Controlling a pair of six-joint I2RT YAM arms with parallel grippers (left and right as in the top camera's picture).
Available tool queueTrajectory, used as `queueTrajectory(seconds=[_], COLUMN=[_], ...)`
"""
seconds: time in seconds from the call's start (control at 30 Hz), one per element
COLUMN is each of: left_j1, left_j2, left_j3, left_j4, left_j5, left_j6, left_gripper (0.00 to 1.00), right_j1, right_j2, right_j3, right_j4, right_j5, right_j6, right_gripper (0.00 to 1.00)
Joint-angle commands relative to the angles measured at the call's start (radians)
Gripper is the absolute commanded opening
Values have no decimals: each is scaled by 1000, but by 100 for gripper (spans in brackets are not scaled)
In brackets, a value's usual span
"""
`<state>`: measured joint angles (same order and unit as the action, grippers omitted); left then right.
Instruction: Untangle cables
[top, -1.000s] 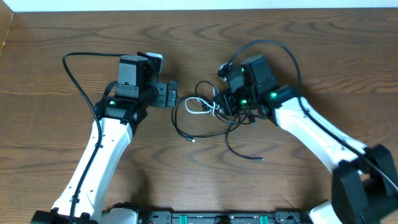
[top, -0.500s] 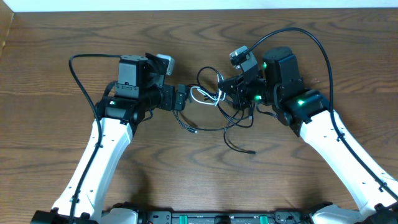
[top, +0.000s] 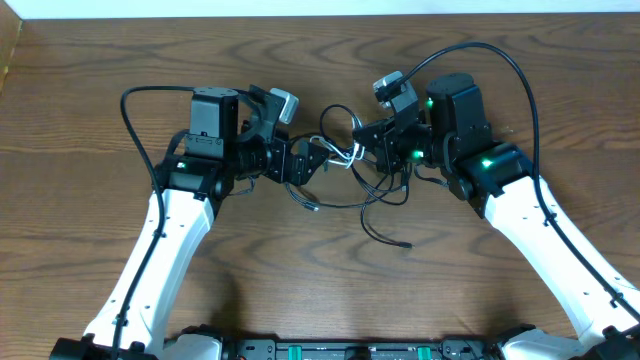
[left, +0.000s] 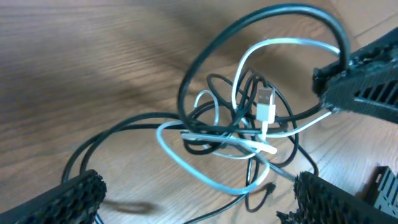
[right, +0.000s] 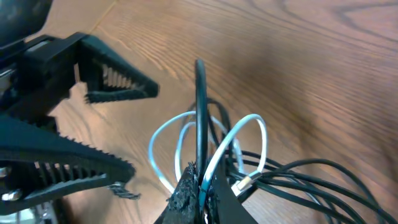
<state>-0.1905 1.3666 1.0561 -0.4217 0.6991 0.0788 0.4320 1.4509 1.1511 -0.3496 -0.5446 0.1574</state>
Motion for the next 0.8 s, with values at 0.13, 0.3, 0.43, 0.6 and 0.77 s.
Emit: queueTrajectory(seconds=[0.13, 0.3, 0.43, 0.6, 0.77], left_j1=[-68, -70, -70, -70, -70], left_j2=[-14, -14, 6, 63, 115], left_j3=[29, 28, 28, 28, 28], left_j4=[151, 159, 158, 189, 200], left_j5=[-13, -114, -114, -118, -264], left_j6=[14, 15, 68, 71, 71], left_gripper=[98, 98, 98, 97, 98], right_j1=[-4, -4, -4, -5, -5], right_j2=[-13, -13, -13, -13, -13], right_j3=[27, 27, 27, 27, 27], right_j4=[8, 10, 14, 24, 20], right_j5=[-125, -183, -236, -341, -364], right_j6=[14, 14, 14, 14, 15], right_gripper=[1, 1, 1, 1, 1])
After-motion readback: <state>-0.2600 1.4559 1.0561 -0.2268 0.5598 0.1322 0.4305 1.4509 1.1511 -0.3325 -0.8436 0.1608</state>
